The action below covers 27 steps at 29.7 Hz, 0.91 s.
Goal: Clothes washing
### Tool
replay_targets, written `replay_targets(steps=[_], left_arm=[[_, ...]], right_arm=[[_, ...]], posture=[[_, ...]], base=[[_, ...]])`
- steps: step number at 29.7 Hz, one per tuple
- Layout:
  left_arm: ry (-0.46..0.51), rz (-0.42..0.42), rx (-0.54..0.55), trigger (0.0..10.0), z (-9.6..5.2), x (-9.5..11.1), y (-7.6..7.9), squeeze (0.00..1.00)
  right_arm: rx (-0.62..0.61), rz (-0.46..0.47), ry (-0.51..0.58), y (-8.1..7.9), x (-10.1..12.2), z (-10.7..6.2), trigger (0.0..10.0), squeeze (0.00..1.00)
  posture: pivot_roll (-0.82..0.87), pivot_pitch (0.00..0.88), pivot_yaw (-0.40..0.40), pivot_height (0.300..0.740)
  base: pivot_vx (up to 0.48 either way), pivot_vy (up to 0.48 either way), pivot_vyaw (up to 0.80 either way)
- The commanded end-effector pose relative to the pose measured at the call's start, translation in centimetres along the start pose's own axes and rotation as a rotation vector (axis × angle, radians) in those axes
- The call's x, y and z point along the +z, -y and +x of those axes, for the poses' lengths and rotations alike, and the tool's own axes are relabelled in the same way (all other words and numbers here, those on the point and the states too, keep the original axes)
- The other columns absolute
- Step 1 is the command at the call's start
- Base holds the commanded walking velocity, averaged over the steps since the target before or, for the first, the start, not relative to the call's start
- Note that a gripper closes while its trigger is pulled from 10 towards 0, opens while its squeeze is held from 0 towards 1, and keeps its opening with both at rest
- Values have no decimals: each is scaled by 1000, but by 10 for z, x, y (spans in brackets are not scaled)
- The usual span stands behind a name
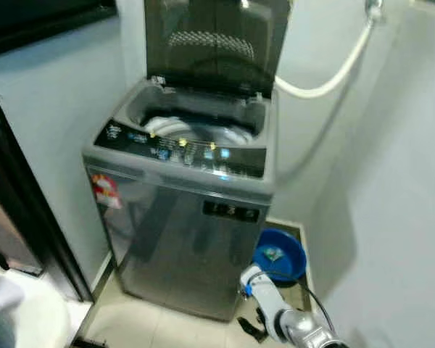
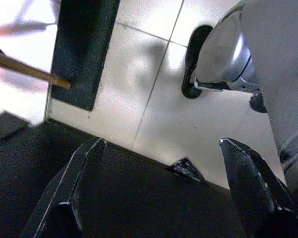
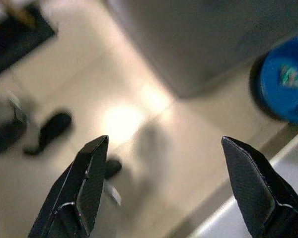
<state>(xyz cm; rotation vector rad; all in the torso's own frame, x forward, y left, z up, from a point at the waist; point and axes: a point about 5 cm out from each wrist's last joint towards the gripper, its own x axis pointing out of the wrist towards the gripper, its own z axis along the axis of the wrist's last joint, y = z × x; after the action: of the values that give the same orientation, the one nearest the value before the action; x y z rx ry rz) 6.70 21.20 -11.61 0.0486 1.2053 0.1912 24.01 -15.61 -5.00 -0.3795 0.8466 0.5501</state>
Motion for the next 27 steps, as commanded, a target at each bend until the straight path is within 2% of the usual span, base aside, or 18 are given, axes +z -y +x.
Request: replay_targets(steps=[1, 2, 3, 6, 10, 12, 13, 14, 15, 17, 18, 20, 22, 25, 27], left_arm=[[38, -20, 25, 10000, 1, 8, -1, 0], [43, -23, 38, 10000, 1, 9, -3, 0], [43, -23, 38, 10000, 1, 9, -3, 0], [63, -31, 55, 10000, 1, 14, -6, 0], [126, -33, 88, 10000, 2, 27, -11, 0], [191, 34, 82, 10000, 3, 41, -9, 0], [191, 34, 82, 10000, 3, 41, -9, 0], [329, 114, 55, 10000, 2, 71, -3, 0], [329, 114, 55, 10000, 2, 71, -3, 0], [455, 181, 32, 10000, -1, 96, 4, 0], [455, 181, 32, 10000, -1, 96, 4, 0], [630, 355, 27, 10000, -9, 131, 15, 0], [764, 465, 20, 10000, -17, 157, 23, 0], [814, 496, 15, 10000, -21, 167, 27, 0], [970, 520, 18, 10000, -36, 199, 32, 0]], right_arm=[[-46, -16, -84, 1, -17, -2, 10000, 0], [-72, -21, -128, 1, -29, -5, 10000, 0], [-72, -21, -128, 1, -29, -5, 10000, 0], [-144, -48, -204, 3, -48, -9, 10000, 0], [-152, -52, -262, 3, -64, -15, 10000, 0], [-153, -61, -278, 2, -70, -17, 10000, 0], [-153, -61, -278, 2, -70, -17, 10000, 0], [-155, -54, -285, 2, -73, -17, 10000, 0], [-155, -54, -285, 2, -73, -17, 10000, 0], [-154, -54, -288, 2, -73, -17, 10000, 0], [-154, -54, -288, 2, -73, -17, 10000, 0], [-155, -59, -286, 1, -72, -17, 10000, 0], [-157, -66, -284, 2, -71, -17, 10000, 0], [-158, -69, -282, 2, -70, -16, 10000, 0], [-155, -79, -277, 3, -67, -16, 10000, 0]], posture=[[177, 0, -78, 740], [174, 0, -77, 740], [174, 0, -77, 740], [182, 0, -77, 740], [186, 0, -78, 740], [187, 0, -79, 740], [187, 0, -79, 740], [191, 0, -79, 740], [191, 0, -79, 740], [189, 0, -81, 740], [189, 0, -81, 740], [189, 0, -81, 740], [193, 0, -89, 740], [193, 0, -89, 740], [193, 0, -92, 740]], base=[[0, 0, 781], [0, 0, 781], [0, 0, 781], [0, 0, 781], [0, 0, 781], [0, 0, 781], [0, 0, 781], [0, 0, 781], [0, 0, 781], [0, 0, 781], [0, 0, 781], [0, 0, 781], [0, 0, 781], [0, 0, 781], [0, 0, 775]])
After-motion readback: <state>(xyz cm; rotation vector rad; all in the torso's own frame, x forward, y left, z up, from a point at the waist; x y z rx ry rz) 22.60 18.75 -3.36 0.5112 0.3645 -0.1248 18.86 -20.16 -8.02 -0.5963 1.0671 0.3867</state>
